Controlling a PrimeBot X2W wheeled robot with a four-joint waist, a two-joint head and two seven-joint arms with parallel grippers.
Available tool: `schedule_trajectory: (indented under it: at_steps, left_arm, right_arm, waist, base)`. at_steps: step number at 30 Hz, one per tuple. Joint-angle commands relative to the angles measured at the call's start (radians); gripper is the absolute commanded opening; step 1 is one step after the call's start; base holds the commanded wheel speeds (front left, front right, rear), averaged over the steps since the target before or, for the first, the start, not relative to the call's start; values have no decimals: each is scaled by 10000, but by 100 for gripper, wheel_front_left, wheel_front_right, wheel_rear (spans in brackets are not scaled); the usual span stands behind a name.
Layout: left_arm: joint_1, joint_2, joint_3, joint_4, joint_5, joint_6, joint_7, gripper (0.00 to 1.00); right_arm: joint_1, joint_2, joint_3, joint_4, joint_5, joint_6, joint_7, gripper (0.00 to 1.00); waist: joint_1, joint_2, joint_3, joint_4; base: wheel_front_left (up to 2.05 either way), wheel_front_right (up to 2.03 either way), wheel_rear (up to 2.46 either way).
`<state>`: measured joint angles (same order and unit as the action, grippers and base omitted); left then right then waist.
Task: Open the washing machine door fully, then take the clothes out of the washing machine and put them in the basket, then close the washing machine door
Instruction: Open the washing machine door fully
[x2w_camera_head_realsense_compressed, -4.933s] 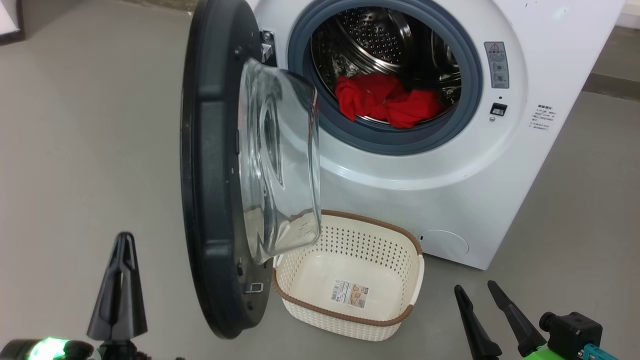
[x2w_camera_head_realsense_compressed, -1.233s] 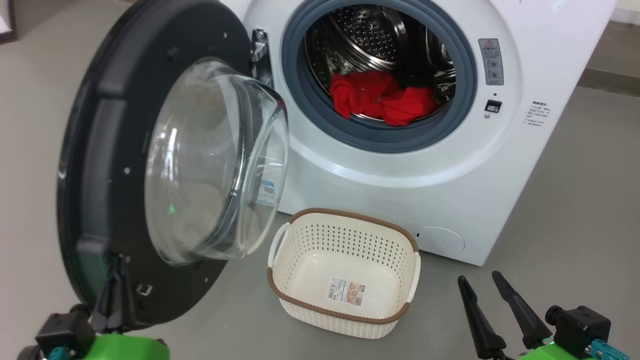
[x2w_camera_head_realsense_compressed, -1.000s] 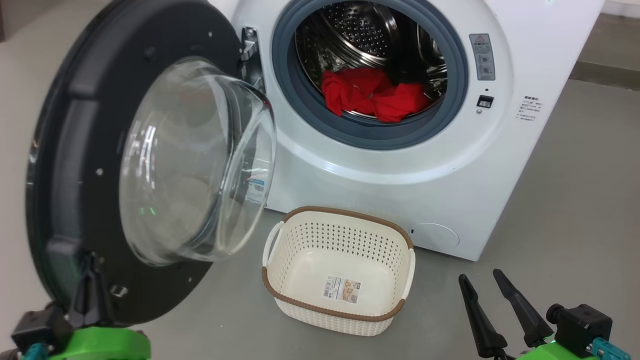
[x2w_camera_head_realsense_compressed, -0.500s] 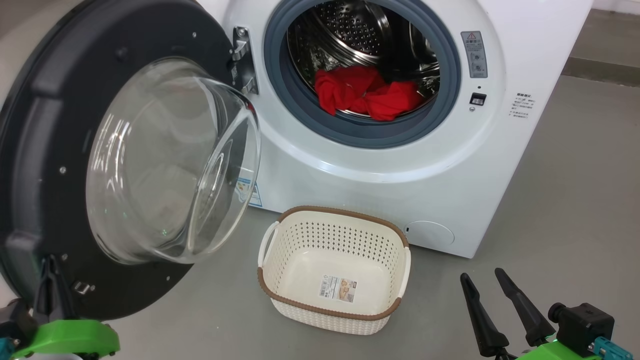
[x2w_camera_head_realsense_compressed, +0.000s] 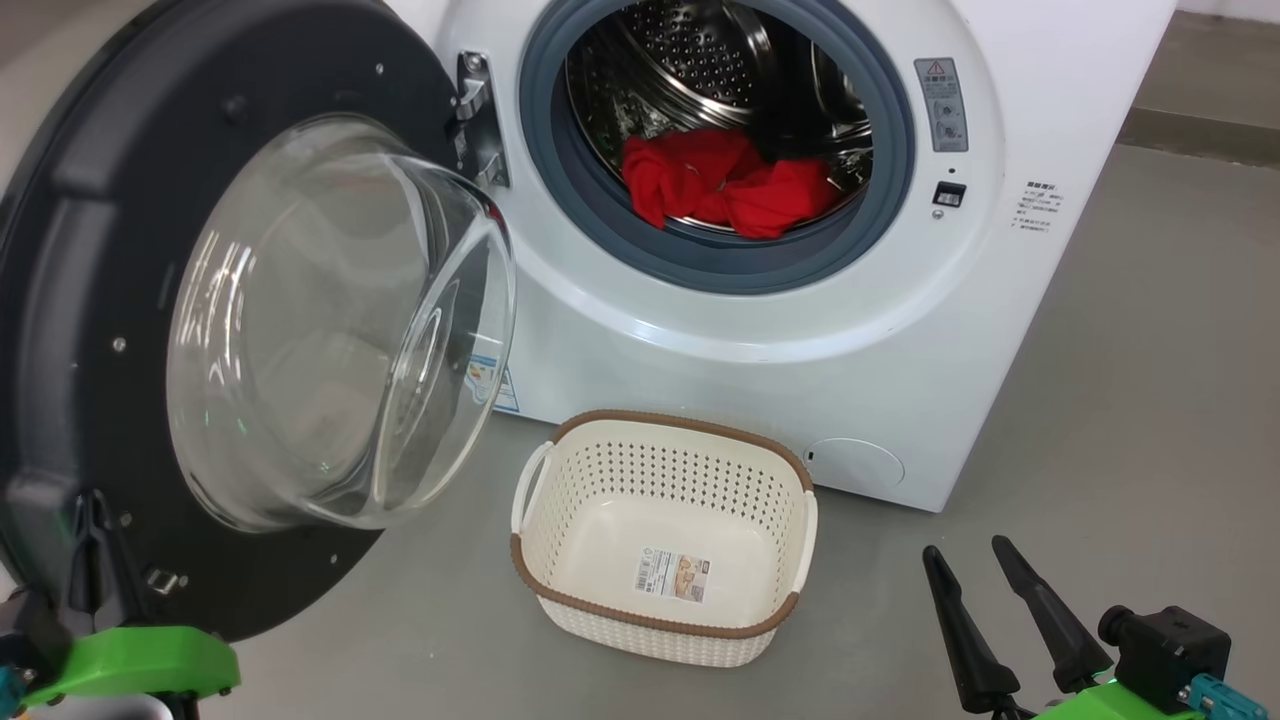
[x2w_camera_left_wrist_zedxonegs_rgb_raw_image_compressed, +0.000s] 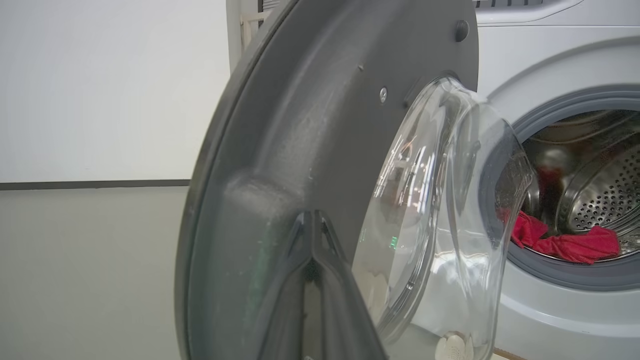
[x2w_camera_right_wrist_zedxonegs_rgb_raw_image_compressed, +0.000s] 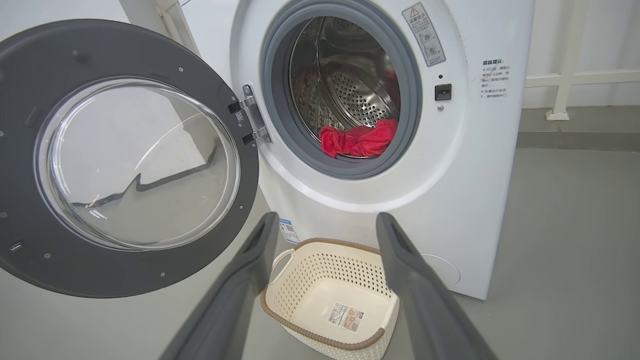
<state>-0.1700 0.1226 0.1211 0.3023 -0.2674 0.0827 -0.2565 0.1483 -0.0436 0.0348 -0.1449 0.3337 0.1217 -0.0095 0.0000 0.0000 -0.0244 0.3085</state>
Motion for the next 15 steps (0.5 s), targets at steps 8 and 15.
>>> schedule_trajectory:
  at_steps: [8,15]
  left_arm:
    - [401,-8,27,-1370,346,-203,-53,0]
    - [799,-136,-506,-2246,494,-429,-28,0]
  right_arm:
    - [-187,-66,156,-248,-97,90,-123,100]
    - [-240,-66,157,-238,-92,90,-183,100]
  waist:
    - [0,0,46,-70]
    - [0,0,65,-223]
  base:
    - [0,0,0]
    - [0,0,0]
